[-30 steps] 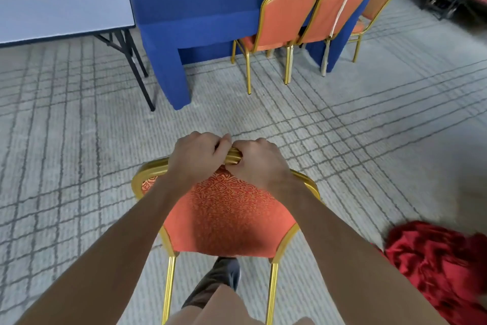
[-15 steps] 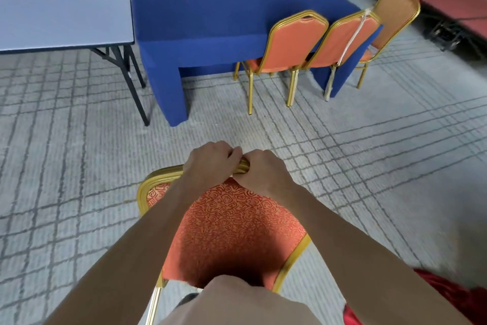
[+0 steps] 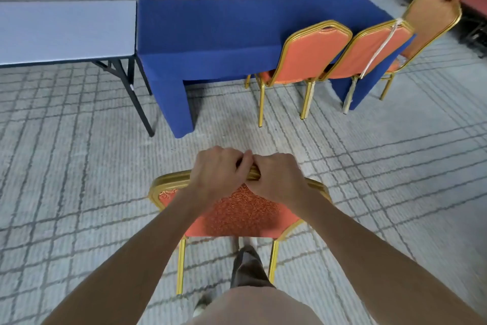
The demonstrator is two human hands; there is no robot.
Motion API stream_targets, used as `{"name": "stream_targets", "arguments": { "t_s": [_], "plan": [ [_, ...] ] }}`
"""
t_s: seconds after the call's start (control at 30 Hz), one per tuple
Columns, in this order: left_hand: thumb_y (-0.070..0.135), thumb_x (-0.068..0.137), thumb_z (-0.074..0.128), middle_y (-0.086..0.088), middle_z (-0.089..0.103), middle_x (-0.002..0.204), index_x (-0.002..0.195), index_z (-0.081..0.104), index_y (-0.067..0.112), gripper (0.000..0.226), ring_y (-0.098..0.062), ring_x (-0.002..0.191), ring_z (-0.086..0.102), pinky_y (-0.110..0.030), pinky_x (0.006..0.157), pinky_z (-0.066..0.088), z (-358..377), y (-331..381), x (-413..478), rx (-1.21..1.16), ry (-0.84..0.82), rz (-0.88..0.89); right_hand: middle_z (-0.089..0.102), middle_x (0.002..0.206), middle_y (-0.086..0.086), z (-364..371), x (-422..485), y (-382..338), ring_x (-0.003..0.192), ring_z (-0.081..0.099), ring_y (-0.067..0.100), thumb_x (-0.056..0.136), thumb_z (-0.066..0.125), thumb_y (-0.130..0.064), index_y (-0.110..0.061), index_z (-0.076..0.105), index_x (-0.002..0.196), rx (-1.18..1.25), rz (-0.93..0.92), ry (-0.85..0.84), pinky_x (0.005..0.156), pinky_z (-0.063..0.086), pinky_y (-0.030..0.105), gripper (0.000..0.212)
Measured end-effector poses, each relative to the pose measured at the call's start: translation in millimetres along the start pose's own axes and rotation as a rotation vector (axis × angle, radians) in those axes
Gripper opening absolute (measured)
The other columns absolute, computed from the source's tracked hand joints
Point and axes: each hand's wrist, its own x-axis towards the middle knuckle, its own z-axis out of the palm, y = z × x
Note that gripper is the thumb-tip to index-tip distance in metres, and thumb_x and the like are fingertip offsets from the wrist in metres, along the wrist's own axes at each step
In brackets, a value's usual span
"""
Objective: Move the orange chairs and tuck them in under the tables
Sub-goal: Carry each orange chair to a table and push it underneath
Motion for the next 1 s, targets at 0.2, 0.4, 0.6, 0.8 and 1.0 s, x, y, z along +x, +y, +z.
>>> {"name": "stream_targets", "arguments": {
  "t_s": [0.2,0.4,0.6,0.8,1.0],
  "plan": [
    [0.038,0.099,0.044,0.002,0.052,0.049,0.052,0.047,0.025,0.049,-0.019,0.048,0.04,-0.03,0.054,0.029,22.4,-11.4,106.3,0.008,0.02,-0.046,0.065,0.063,-0.001,15.9,92.1,75.4,0.056,0.06,0.023,0.084,0.055,-0.046,-0.022,0.066,0.082,0.104,-0.028,-0.125,0.053,0.043,0.028,0.026],
    [0.041,0.101,0.041,-0.003,0.054,0.055,0.052,0.04,0.022,0.053,-0.029,0.059,0.053,-0.038,0.059,0.042,23.8,-40.0,208.7,-0.052,0.024,-0.228,0.058,0.064,-0.005,21.6,195.3,112.2,0.056,0.05,0.018,0.087,0.053,-0.048,-0.024,0.056,0.077,0.138,-0.015,-0.215,0.052,0.036,0.03,0.026],
    [0.046,0.086,0.018,0.002,0.049,0.057,0.067,0.046,0.021,0.042,-0.02,0.055,0.043,-0.034,0.058,0.031,25.6,-55.7,260.1,0.024,-0.021,-0.118,0.053,0.063,-0.007,20.0,245.1,141.3,0.058,0.049,0.015,0.091,0.051,-0.049,-0.024,0.053,0.076,0.164,-0.051,-0.252,0.05,0.028,0.03,0.03],
    [0.062,0.092,0.027,0.002,0.059,0.054,0.062,0.06,0.019,0.062,-0.012,0.058,0.057,-0.034,0.063,0.044,28.8,-68.9,318.6,-0.03,-0.075,-0.231,0.055,0.068,-0.005,27.0,296.0,162.6,0.066,0.054,0.018,0.089,0.053,-0.048,-0.022,0.054,0.085,0.149,-0.032,-0.264,0.057,0.04,0.031,0.026],
    [0.06,0.093,0.022,0.0,0.062,0.064,0.072,0.064,0.02,0.062,-0.028,0.071,0.06,-0.034,0.061,0.036,48.4,-92.3,388.9,0.091,0.0,-0.184,0.063,0.071,-0.002,37.1,361.0,191.8,0.067,0.06,0.021,0.09,0.053,-0.046,-0.025,0.057,0.082,0.184,0.024,-0.278,0.058,0.048,0.033,0.023]
  ]
}}
